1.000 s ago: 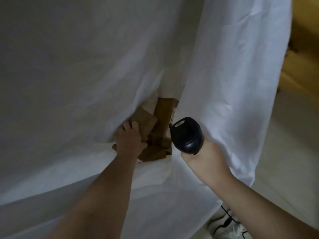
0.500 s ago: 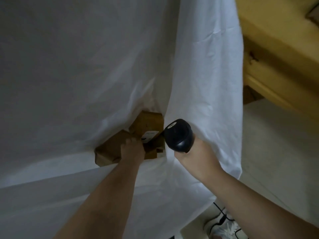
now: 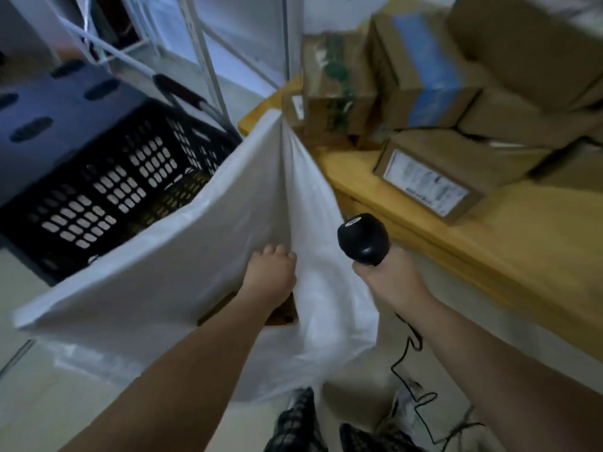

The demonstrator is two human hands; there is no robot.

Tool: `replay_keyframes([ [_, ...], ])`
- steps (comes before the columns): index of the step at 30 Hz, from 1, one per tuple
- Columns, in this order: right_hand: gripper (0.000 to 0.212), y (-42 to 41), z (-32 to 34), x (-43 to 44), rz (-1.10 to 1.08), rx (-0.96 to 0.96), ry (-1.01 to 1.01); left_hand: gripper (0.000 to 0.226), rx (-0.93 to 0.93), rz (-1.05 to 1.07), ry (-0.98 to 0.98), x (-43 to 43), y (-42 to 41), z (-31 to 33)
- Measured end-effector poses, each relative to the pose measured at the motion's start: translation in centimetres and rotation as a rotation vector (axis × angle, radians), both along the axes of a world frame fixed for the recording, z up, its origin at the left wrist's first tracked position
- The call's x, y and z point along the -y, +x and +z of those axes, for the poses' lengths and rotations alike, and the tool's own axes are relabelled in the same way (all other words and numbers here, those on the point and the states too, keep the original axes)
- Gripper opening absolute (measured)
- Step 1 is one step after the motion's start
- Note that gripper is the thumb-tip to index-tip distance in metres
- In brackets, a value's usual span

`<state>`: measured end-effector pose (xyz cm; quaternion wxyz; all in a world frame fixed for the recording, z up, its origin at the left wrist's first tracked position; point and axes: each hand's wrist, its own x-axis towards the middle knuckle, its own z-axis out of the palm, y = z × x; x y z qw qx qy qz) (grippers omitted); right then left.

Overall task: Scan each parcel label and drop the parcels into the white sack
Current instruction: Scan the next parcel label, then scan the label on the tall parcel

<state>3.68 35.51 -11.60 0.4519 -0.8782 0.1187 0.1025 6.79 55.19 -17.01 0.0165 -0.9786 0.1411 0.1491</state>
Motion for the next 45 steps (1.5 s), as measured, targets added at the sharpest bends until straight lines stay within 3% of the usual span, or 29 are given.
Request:
replay_keyframes([
  [3,0.018,-1.0,3.1,1.8,-0.075,0.038,-0.011,0.030,0.108,-0.084,-0.029,2.0,0.2,5.0],
  [10,0.038,-3.9,7.1,8.6,-0.304,0.075,0.071,0.029,0.306,-0.325,-0.149,9.4,1.8,13.8],
  [18,0.009,-4.0,13.3,18.4,-0.574,0.223,0.174,0.034,0.362,-0.454,-0.290,21.5,4.2,19.6],
  [21,0.011,-3.2,15.4,22.2,-0.584,0.248,0.190,0.037,0.249,-0.304,-0.451,25.8,5.9,20.6],
  [26,0.008,0.9,18.6,27.8,-0.562,0.286,0.233,0.059,0.020,0.208,-0.817,31.4,11.3,22.7],
  [30,0.010,6.5,20.7,30.3,-0.465,0.314,0.281,0.073,-0.109,0.511,-0.898,33.6,14.8,23.3],
  [34,0.030,11.7,22.7,30.6,-0.370,0.269,0.403,0.071,-0.172,0.570,-0.952,34.6,16.6,22.8],
  [40,0.033,16.0,22.7,30.8,-0.343,0.052,0.504,0.067,-0.293,0.620,-1.045,35.0,18.1,21.9],
  [45,0.037,15.2,21.2,30.9,-0.366,0.110,0.652,0.062,-0.298,0.699,-1.244,35.1,18.1,21.9],
])
